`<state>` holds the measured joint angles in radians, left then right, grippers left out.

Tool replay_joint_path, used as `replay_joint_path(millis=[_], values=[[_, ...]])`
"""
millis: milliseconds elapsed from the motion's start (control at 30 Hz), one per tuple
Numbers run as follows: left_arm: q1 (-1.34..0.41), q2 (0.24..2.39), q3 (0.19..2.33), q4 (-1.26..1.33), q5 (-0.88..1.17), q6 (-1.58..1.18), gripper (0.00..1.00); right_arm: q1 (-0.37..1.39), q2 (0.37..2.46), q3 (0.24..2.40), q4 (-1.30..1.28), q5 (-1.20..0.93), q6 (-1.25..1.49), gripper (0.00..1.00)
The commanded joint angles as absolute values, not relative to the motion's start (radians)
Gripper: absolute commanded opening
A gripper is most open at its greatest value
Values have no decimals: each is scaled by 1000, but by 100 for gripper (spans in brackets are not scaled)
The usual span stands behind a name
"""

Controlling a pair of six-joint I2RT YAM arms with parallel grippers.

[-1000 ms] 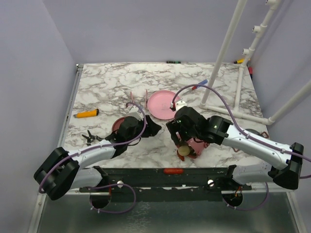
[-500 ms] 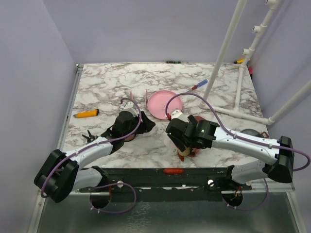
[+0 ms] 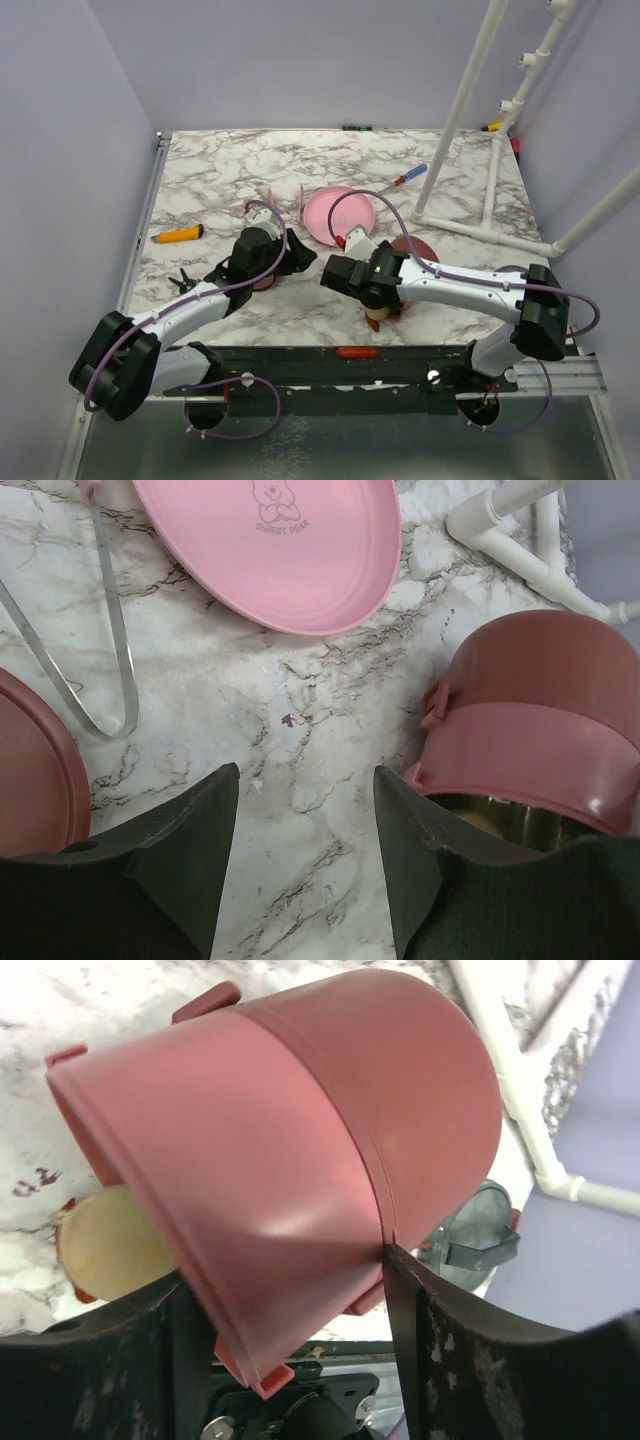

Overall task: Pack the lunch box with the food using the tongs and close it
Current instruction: Adjust the packing box at the center of the board.

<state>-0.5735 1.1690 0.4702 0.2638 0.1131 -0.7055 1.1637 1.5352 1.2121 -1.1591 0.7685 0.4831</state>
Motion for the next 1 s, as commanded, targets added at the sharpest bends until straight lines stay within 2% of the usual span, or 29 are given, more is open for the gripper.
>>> replay_joint_path(millis=[0,167,433,567,667,967], values=[[-557,1149,495,248,148,-683,58,1167,1554,1249,-1264,909,610,58],[-546,1141,497,237,158,-678,58,1168,1553,1263,-1290,892,632,40],[-525,1132,516,219,194,-665,58,1157,1487,1299,-1217,794,542,22],[-517,1123,536,199,219,-644,58,1111,1458,1323,-1181,735,477,20],[-505,1108,561,163,228,-623,58,1032,1401,1312,-1081,612,388,12],[-448,1135,662,22,182,-551,58,732,1312,1206,-827,194,262,12]])
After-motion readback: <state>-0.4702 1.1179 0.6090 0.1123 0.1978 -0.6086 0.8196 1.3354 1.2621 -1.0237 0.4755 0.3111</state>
